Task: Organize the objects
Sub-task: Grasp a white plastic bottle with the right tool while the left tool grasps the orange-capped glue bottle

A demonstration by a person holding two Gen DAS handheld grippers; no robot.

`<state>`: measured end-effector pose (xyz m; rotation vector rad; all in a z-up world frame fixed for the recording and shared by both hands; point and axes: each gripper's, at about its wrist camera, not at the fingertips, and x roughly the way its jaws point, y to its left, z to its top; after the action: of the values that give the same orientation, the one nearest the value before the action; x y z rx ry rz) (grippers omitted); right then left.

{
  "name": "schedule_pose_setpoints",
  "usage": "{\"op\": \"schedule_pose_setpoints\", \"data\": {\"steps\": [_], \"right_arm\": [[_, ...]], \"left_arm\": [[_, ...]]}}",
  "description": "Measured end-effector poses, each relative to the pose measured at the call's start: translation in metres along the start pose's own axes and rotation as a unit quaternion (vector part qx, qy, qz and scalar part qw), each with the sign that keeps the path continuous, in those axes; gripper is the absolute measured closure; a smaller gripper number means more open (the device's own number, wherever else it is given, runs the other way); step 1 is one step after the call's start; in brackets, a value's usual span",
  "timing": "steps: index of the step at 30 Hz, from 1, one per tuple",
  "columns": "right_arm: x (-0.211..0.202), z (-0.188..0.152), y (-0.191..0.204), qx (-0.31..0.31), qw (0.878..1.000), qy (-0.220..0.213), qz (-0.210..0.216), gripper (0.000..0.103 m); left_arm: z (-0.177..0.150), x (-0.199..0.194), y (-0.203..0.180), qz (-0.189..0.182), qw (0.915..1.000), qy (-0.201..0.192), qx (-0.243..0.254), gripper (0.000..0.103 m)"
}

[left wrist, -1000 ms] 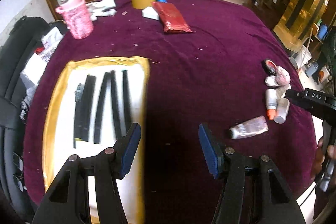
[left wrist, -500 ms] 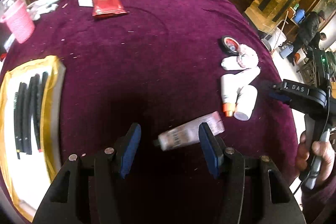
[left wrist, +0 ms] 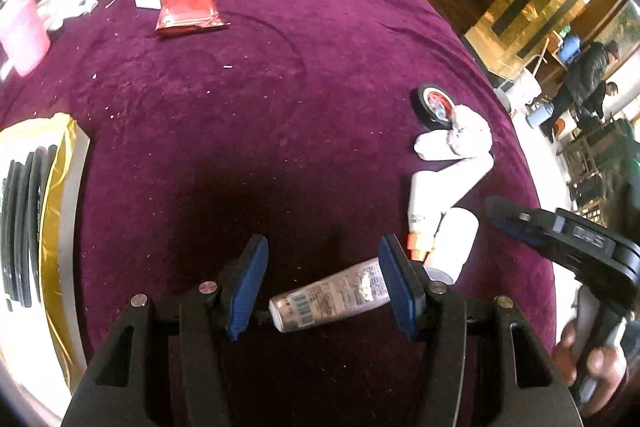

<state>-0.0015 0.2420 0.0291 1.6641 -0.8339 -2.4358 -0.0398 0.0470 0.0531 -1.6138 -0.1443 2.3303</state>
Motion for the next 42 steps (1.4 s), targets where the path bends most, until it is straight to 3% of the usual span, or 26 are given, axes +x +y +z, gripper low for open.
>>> {"op": "schedule_pose_setpoints", "data": {"steps": [5,9,13,16,25,33,36,37,39,42], "right_arm": [[0.012,-0.012,0.021,-0.021,0.999,0.041,0.02,0.063],[0.04,-0.019,0.038,-0.049,0.996,0.072,-0.021,0.063],[0.042,-0.017,0.052,-0.079,0.995,0.054,-0.031,0.063],[0.036,-0.016,0.051,-0.088,0.994,0.049,-0.039,0.071],[0.016,-0.021,0.012,-0.074,0.994,0.038,-0.072,0.071],[0.012,-0.025,0.002,-0.077,0.993,0.034,-0.077,0.072],[0.012,-0.024,0.002,-0.077,0.993,0.033,-0.077,0.072],[0.012,-0.024,0.002,-0.079,0.993,0.032,-0.078,0.072],[0.012,-0.025,0.002,-0.082,0.993,0.028,-0.08,0.072],[0.012,-0.025,0.001,-0.086,0.993,0.026,-0.077,0.072]], "left_arm": [[0.005,0.002,0.006,-0.009,0.9998,0.001,-0.019,0.052],[0.01,0.001,0.005,-0.012,0.9998,-0.004,-0.015,0.052],[0.013,0.004,0.002,-0.011,0.9999,0.001,-0.009,0.052],[0.013,0.01,-0.005,-0.017,0.9998,0.007,0.001,0.052],[0.025,0.04,-0.045,-0.048,0.9982,0.021,0.028,0.053],[0.025,0.071,-0.086,-0.002,0.9937,0.014,0.111,0.053],[0.021,0.073,-0.092,0.013,0.99,-0.012,0.14,0.053],[0.02,0.073,-0.093,0.016,0.9891,-0.015,0.146,0.055],[0.016,0.07,-0.091,0.024,0.9873,-0.025,0.155,0.077],[0.018,0.064,-0.077,-0.006,0.9917,-0.009,0.128,0.081]]}}
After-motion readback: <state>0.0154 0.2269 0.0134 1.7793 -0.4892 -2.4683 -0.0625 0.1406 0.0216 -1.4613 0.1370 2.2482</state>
